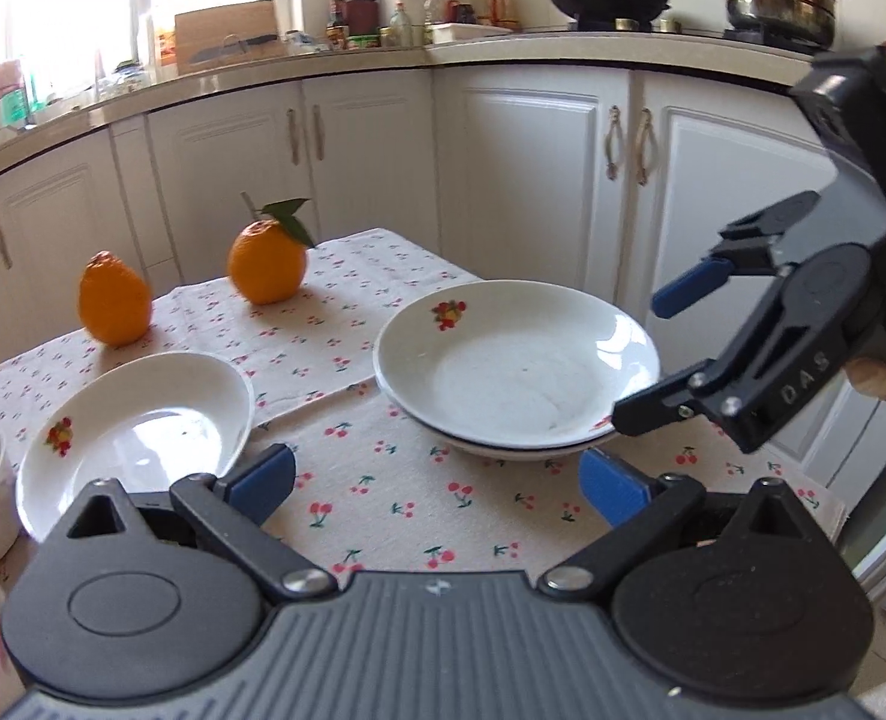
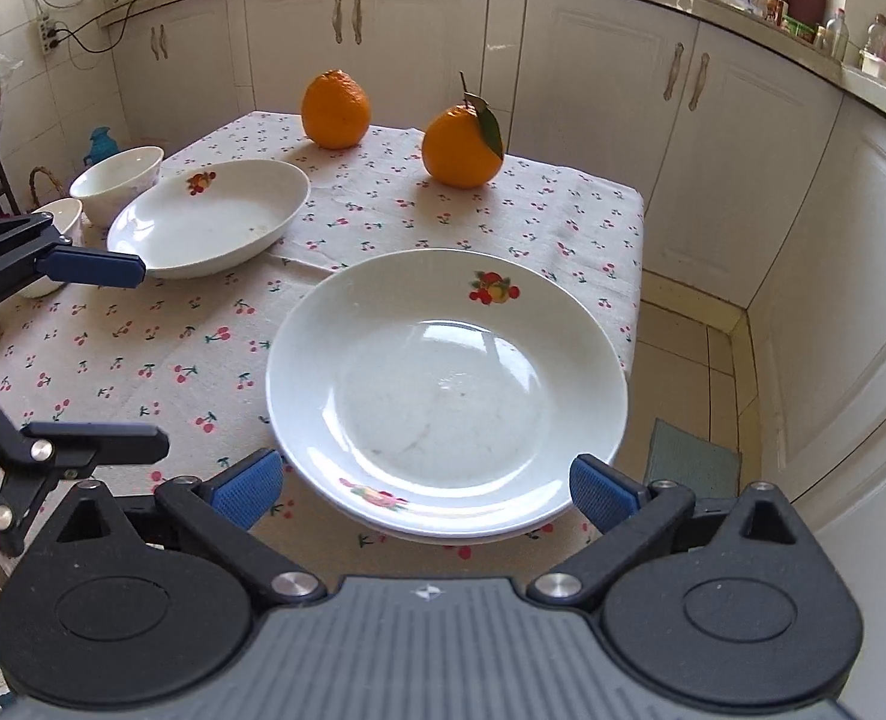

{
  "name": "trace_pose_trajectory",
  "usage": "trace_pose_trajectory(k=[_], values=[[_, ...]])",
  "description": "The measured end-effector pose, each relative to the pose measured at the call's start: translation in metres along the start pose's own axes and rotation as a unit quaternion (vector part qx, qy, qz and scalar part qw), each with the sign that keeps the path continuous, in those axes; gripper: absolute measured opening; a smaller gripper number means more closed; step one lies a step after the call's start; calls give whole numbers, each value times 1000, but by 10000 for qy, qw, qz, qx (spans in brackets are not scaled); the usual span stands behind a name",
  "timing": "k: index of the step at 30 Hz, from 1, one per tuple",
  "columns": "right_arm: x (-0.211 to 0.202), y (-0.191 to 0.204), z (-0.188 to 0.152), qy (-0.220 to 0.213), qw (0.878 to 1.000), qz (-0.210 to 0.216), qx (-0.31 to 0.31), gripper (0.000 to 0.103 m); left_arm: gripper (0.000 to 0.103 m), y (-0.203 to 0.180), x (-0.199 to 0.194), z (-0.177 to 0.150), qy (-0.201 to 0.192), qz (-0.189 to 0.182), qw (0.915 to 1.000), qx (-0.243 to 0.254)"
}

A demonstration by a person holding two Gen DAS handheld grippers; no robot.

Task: Organize plates and bowls
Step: 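Withdraw the right tool and move it toward the plate beside the bowls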

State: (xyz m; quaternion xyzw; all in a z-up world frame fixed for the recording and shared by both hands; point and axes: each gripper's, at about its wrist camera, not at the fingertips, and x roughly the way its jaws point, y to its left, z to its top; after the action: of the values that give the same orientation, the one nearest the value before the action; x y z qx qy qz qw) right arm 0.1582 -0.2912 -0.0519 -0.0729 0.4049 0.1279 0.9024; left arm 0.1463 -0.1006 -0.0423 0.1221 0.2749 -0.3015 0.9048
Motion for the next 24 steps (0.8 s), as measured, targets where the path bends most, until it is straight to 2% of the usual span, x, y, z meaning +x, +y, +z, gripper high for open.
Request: trace_pose_trajectory(k=[5, 12, 20, 24], values=[[-9, 29, -9, -331, 9994, -69, 17, 103, 101, 20, -12, -16, 118, 731, 9961, -472], [-12, 52, -16, -653, 9972, 35, 362, 103, 101, 48, -14, -35, 399, 1549, 9821, -992], [-2, 65, -8, -578, 9982, 119, -64, 103, 101, 62, 8, -43, 556, 2110, 9682, -1222], [5, 67, 2, -505, 9979, 268, -296, 103, 101, 69, 24, -41, 638, 2203, 9637, -1367]])
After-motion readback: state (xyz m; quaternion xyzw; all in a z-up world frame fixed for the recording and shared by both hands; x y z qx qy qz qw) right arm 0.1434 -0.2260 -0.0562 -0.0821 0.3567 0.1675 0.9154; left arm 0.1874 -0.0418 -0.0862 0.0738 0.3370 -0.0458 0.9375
